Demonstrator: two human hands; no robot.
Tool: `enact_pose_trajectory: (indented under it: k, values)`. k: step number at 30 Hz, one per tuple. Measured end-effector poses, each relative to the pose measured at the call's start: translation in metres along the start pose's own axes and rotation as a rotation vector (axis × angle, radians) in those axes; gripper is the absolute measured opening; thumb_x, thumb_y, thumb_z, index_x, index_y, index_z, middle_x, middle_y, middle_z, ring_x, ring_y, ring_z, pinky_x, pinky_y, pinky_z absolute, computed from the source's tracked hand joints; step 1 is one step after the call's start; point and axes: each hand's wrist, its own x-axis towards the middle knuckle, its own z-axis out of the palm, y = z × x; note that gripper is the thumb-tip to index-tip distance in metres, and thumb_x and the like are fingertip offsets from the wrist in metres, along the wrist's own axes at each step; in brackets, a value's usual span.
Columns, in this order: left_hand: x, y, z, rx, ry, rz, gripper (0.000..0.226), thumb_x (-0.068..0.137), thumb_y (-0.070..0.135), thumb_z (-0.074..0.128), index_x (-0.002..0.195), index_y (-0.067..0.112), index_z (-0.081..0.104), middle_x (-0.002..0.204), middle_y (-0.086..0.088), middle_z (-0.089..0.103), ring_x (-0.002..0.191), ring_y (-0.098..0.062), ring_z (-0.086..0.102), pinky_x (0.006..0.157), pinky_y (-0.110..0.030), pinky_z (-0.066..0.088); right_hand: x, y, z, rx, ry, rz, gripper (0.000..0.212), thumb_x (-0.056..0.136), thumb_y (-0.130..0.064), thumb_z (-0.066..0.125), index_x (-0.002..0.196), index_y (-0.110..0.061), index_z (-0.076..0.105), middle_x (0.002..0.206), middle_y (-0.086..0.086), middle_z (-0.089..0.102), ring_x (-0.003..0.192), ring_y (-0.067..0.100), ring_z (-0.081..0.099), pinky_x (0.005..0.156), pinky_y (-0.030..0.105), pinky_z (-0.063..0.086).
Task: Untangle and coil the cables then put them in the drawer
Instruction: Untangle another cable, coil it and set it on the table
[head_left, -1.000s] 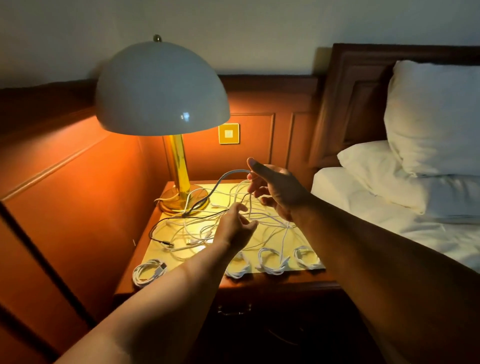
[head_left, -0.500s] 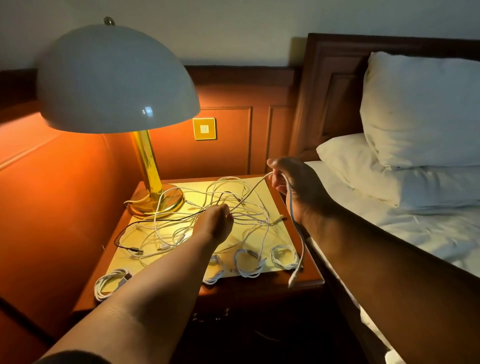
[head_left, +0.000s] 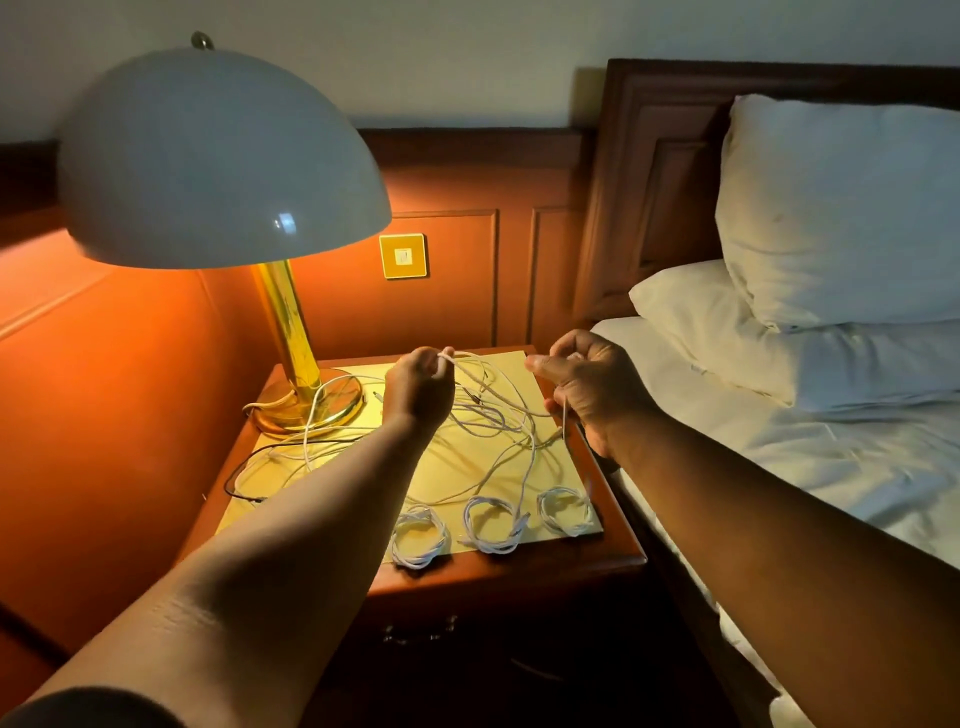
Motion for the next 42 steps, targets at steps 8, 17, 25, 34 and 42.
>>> enact_pose_trajectory:
  k: [8, 17, 25, 34, 42]
  values:
    - [0.014, 0.02, -0.019, 0.206, 0.07, 0.378, 0.034, 0.095, 0.044, 0.059, 0.091, 0.012, 0.07, 0.089, 0.003, 0.059, 0.077, -0.017, 0.054, 0.057, -0.024, 0.038, -0.011, -0.005, 0.02, -0.706, -0.313, 0.002, 0.058, 0.084, -0.026, 0.076, 0.134, -0.022, 0.047, 0.12, 0.005, 0.056, 0.103, 0.023, 0.058, 0.086, 0.035, 0.055]
    - [0.011, 0.001, -0.032, 0.322, -0.032, 0.304, 0.033, 0.099, 0.041, 0.053, 0.095, 0.012, 0.068, 0.088, -0.005, 0.065, 0.074, -0.02, 0.053, 0.059, -0.027, 0.035, -0.009, -0.016, 0.028, -0.413, -0.262, -0.049, 0.019, 0.104, -0.022, 0.045, 0.103, -0.013, 0.062, 0.082, 0.0, 0.059, 0.068, 0.01, 0.049, 0.06, 0.022, 0.042]
    - [-0.019, -0.032, -0.044, 0.533, -0.245, 0.09, 0.027, 0.098, 0.048, 0.052, 0.079, 0.029, 0.054, 0.072, 0.005, 0.056, 0.071, -0.017, 0.058, 0.057, -0.026, 0.042, -0.008, -0.038, 0.02, 0.05, 0.02, -0.209, 0.024, 0.107, -0.025, 0.035, 0.102, -0.015, 0.056, 0.082, -0.003, 0.055, 0.074, 0.01, 0.054, 0.065, 0.018, 0.051]
    - [-0.011, -0.016, -0.076, -0.131, -0.202, -0.454, 0.046, 0.098, 0.044, 0.053, 0.075, 0.005, 0.063, 0.076, -0.013, 0.066, 0.062, -0.02, 0.059, 0.063, -0.032, 0.051, -0.012, -0.041, 0.018, 0.001, 0.09, -0.293, 0.026, 0.106, -0.028, 0.037, 0.09, -0.019, 0.055, 0.074, -0.001, 0.053, 0.064, 0.008, 0.051, 0.055, 0.016, 0.046]
    - [-0.003, 0.037, -0.094, -0.688, -0.174, -0.437, 0.009, 0.093, 0.005, 0.063, 0.101, 0.003, 0.065, 0.095, -0.017, 0.066, 0.084, -0.023, 0.069, 0.071, -0.026, 0.059, -0.027, -0.02, 0.041, -0.302, -0.188, -0.159, 0.021, 0.096, -0.032, 0.06, 0.101, -0.012, 0.058, 0.084, -0.001, 0.059, 0.076, 0.008, 0.055, 0.061, 0.019, 0.045]
